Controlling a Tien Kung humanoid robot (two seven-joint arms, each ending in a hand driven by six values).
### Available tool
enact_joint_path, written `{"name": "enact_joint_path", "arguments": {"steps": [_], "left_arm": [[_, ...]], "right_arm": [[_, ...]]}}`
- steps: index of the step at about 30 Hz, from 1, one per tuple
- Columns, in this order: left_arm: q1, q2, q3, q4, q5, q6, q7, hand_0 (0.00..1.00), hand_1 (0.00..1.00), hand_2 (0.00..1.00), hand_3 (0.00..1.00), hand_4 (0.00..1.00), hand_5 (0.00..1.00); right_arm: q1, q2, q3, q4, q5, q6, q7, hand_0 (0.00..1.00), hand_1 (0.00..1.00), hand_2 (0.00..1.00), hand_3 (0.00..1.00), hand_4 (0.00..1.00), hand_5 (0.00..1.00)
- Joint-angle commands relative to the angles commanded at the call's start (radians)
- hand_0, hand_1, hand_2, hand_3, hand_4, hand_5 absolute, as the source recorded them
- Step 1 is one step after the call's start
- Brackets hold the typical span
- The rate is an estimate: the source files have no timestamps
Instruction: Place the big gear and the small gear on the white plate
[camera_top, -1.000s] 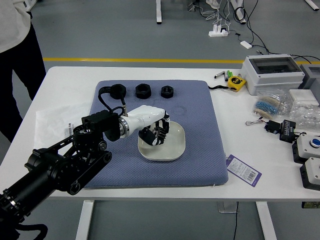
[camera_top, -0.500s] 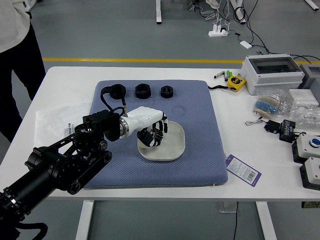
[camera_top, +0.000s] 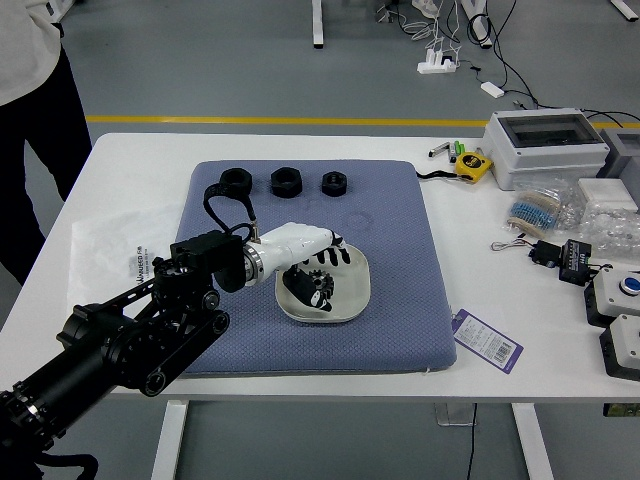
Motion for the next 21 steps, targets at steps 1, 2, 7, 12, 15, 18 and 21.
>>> {"name": "enact_joint_path", "arguments": {"steps": [1, 2, 7, 12, 15, 18, 21], "left_arm": [[0.001, 0.0, -0.002, -0.003, -0.002, 0.011, -0.003, 0.501, 0.67, 0.705, 0.738, 0.998, 0.249], [0.002, 0.001, -0.005, -0.009, -0.004, 0.018, -0.006, 0.501, 0.67, 0.705, 0.738, 0.998, 0.249], [0.005, 0.006, -0.027, -0.036, 0.001, 0.022, -0.009, 0.494, 0.658, 0.692, 0.732, 0.998, 0.242], [0.008, 0.037, -0.109, -0.067, 0.065, -0.021, 0.017, 0.494, 0.658, 0.692, 0.732, 0.998, 0.242], [0.004, 0.055, -0.14, -0.065, 0.093, -0.054, 0.035, 0.491, 0.64, 0.674, 0.725, 0.998, 0.208], [0.001, 0.072, -0.167, -0.051, 0.117, -0.079, 0.045, 0.491, 0.64, 0.674, 0.725, 0.998, 0.208], [-0.003, 0.085, -0.178, -0.033, 0.139, -0.089, 0.05, 0.495, 0.638, 0.674, 0.676, 0.998, 0.078]], "right_arm": [[0.0, 0.0, 0.0, 0.0, 0.0, 0.0, 0.0, 0.653, 0.657, 0.729, 0.576, 0.836, 0.681], [-0.001, 0.0, 0.0, 0.0, -0.001, 0.0, 0.0, 0.653, 0.657, 0.729, 0.576, 0.836, 0.681], [-0.002, 0.0, 0.001, 0.0, -0.001, 0.0, 0.0, 0.654, 0.658, 0.729, 0.575, 0.836, 0.681], [-0.004, 0.0, -0.005, 0.0, 0.01, 0.0, 0.004, 0.654, 0.658, 0.729, 0.575, 0.836, 0.681], [-0.004, 0.0, -0.006, -0.001, 0.013, 0.001, 0.005, 0.653, 0.658, 0.729, 0.575, 0.836, 0.681], [-0.003, -0.001, -0.008, -0.001, 0.017, 0.001, 0.007, 0.653, 0.658, 0.729, 0.575, 0.836, 0.681], [-0.002, -0.001, -0.009, -0.001, 0.019, 0.001, 0.008, 0.653, 0.658, 0.729, 0.576, 0.837, 0.68]]}}
